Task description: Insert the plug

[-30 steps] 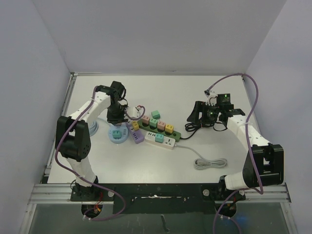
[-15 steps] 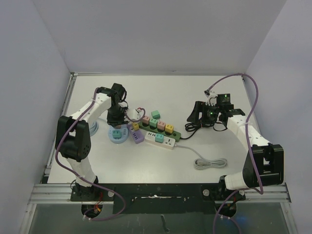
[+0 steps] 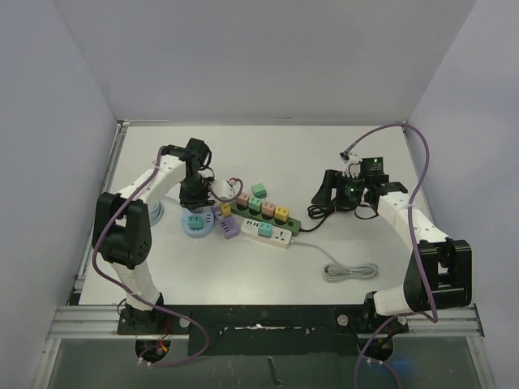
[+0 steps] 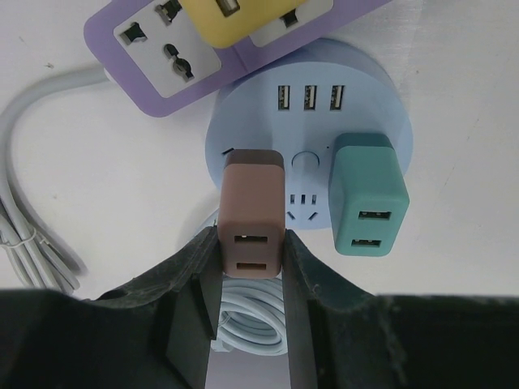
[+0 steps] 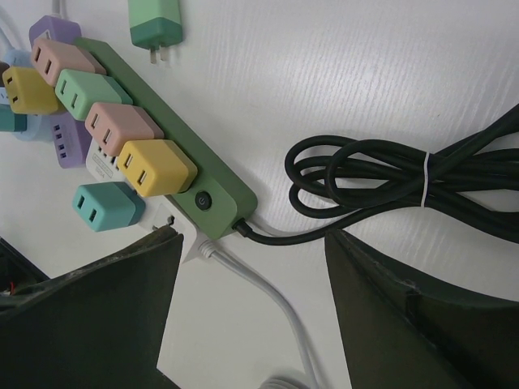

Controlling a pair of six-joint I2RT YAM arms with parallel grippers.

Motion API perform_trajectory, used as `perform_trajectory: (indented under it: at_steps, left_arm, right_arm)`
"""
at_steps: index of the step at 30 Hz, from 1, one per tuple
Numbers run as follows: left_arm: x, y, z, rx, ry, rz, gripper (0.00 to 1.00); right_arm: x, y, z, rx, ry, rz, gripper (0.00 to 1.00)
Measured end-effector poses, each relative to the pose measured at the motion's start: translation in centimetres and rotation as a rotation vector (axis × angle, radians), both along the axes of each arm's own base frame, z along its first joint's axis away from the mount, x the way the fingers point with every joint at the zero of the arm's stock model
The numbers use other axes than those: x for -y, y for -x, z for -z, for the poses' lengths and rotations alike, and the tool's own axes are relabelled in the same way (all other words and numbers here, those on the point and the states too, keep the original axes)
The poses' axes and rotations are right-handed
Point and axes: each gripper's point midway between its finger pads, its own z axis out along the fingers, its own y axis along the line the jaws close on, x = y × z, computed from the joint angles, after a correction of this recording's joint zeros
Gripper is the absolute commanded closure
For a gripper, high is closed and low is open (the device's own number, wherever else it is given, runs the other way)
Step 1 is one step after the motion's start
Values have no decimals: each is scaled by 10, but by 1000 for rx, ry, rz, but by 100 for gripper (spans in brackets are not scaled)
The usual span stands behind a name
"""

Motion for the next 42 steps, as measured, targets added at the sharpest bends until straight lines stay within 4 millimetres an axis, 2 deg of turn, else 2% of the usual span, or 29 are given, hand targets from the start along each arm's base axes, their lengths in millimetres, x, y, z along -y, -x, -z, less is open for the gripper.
perform_trajectory:
  at_steps: [6,27,40,41,42]
  left_arm:
    - [3,-1,11,-12,-1,-6,100]
    - [0,0,19,16,-65,-21,100]
    - [-5,-22,20,-54,-68,-43,100]
    - [-5,-23,20,-54,-69,-43,98]
    - [-5,-23,20,-55,-70,-42,91]
  right_arm:
    - [2,0,1,-2,4,6,28]
    - [9,-3,2,1,14,24,28]
    - [20,-3,5,-14,21,58,28]
    - [22,-3,5,-16,22,63,28]
    - [23,-3,5,-19,23,65,28]
